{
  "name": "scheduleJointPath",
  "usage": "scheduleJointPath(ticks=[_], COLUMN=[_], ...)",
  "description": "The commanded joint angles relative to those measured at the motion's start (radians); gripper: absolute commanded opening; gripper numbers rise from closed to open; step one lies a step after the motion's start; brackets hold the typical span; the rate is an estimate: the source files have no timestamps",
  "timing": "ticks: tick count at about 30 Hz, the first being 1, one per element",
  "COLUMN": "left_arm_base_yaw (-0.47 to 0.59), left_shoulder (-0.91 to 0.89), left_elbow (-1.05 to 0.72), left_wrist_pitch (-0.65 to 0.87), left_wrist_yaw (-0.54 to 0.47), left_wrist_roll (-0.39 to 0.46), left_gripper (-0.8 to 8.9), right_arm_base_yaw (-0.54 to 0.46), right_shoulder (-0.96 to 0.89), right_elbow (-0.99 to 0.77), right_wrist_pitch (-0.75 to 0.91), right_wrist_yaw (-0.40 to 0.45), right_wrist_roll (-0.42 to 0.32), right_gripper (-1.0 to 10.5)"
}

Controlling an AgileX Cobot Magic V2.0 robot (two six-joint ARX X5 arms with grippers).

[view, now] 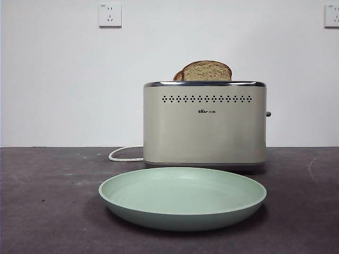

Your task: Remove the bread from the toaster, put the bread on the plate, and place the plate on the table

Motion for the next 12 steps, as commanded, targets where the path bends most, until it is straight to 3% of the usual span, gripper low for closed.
scheduleJointPath(ticks=[1, 7, 12], left_arm_base_yaw=[0.002, 0.002, 0.002], left_shoulder=[-0.003, 0.001, 0.030], left_elbow=[0.013, 0.125, 0.253], left_wrist_pitch=[0.009, -0.055, -0.132], left_wrist_yaw=[0.042, 0.066, 0.086], left_wrist_roll=[-0.061, -0.094, -0.094], left_gripper=[-0.07, -0.07, -0.07], right_arm_base_yaw=[0.001, 0.001, 0.002], right_shoulder=[0.003, 0.053, 0.152], right_elbow=[0.002, 0.084, 0.206], right_wrist_pitch=[-0.008, -0.014, -0.040], right_wrist_yaw=[-0.003, -0.006, -0.076], right_wrist_roll=[0.116, 0.172, 0.180], right_gripper=[-0.1, -0.1, -0.1])
